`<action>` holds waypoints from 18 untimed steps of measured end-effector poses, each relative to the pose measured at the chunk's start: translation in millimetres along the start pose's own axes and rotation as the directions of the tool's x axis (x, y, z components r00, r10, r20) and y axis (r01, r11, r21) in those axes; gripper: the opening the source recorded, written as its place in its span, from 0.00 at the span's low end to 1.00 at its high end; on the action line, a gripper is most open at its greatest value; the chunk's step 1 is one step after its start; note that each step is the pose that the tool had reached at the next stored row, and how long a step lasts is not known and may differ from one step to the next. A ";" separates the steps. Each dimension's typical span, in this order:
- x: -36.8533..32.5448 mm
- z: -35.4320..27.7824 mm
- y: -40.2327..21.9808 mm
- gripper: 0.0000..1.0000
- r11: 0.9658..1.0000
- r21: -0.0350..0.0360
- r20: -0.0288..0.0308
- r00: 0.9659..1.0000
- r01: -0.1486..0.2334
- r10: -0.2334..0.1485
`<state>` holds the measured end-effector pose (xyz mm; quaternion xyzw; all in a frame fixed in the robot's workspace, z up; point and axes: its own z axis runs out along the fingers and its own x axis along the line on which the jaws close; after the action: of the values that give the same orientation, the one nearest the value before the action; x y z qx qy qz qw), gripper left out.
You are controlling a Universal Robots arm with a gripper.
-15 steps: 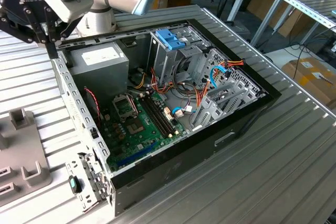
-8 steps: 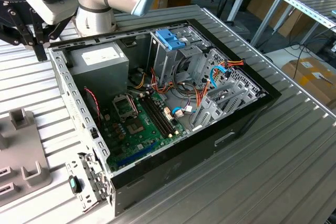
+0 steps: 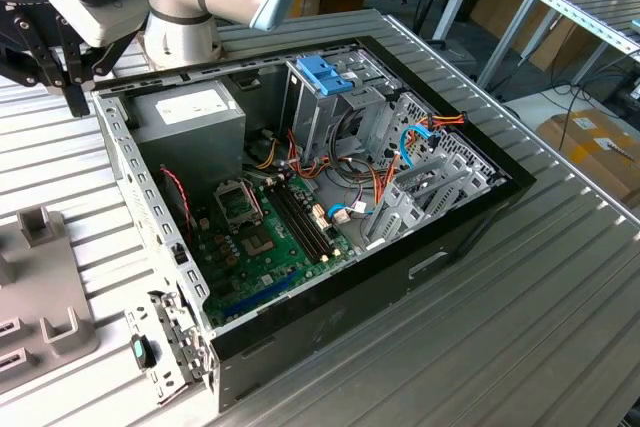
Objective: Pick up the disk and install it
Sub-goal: 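Reach for the disk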
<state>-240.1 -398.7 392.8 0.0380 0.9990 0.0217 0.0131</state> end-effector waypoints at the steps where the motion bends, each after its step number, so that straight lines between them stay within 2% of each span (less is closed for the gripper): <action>1: 0.0 0.0 0.0 0.11 1.000 0.000 0.000 1.000 0.000 0.000; 4: 0.2 0.0 0.0 0.11 1.000 0.000 0.000 1.000 0.000 0.000; 6: 2.7 -0.1 -0.2 0.11 1.000 0.000 0.000 1.000 0.000 0.000; 18: 31.9 -0.8 -2.4 0.11 1.000 0.000 0.001 1.000 0.000 0.000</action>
<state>-272.1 -398.6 392.8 0.0380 0.9990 0.0217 0.0133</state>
